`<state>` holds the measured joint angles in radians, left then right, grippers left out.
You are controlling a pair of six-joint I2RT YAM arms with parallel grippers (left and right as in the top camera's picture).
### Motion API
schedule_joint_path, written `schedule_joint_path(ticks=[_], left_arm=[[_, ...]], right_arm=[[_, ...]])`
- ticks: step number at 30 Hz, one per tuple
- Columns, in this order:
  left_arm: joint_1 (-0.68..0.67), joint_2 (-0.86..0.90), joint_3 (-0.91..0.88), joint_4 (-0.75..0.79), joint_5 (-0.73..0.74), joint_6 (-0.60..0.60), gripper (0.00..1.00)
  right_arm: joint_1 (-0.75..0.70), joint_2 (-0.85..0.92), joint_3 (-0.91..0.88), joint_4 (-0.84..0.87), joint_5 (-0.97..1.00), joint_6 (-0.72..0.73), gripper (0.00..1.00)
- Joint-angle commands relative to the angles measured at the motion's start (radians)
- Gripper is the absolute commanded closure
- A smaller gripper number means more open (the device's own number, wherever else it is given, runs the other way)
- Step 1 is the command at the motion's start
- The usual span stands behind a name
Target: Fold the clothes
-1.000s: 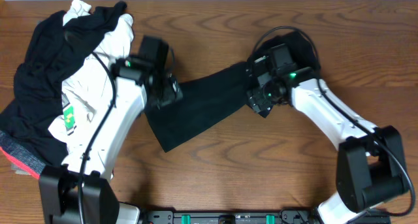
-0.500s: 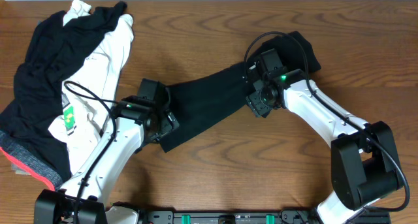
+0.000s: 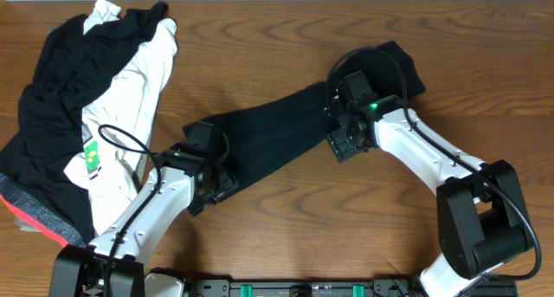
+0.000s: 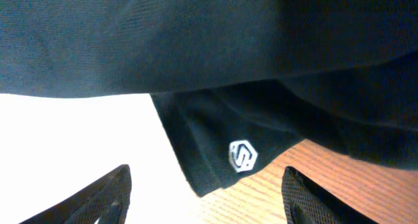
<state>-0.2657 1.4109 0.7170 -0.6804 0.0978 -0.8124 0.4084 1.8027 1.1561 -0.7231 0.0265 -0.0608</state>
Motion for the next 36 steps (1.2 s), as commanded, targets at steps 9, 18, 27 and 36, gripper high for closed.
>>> schedule_joint_path(ticks=[9, 18, 27, 36], left_arm=[[-0.007, 0.019, -0.04, 0.055, 0.032, 0.007, 0.4], [-0.015, 0.08, -0.063, 0.142, 0.096, 0.022, 0.59], [-0.014, 0.174, -0.063, 0.204, 0.024, 0.082, 0.94], [0.035, 0.173, -0.063, 0.204, -0.035, 0.087, 0.94]], right_arm=[[0.011, 0.012, -0.007, -0.023, 0.007, 0.064, 0.26], [0.002, 0.011, -0.007, -0.022, -0.036, 0.068, 0.23], [-0.002, 0.011, -0.007, -0.026, -0.057, 0.068, 0.23], [-0.013, 0.011, -0.007, -0.022, 0.003, 0.055, 0.3]])
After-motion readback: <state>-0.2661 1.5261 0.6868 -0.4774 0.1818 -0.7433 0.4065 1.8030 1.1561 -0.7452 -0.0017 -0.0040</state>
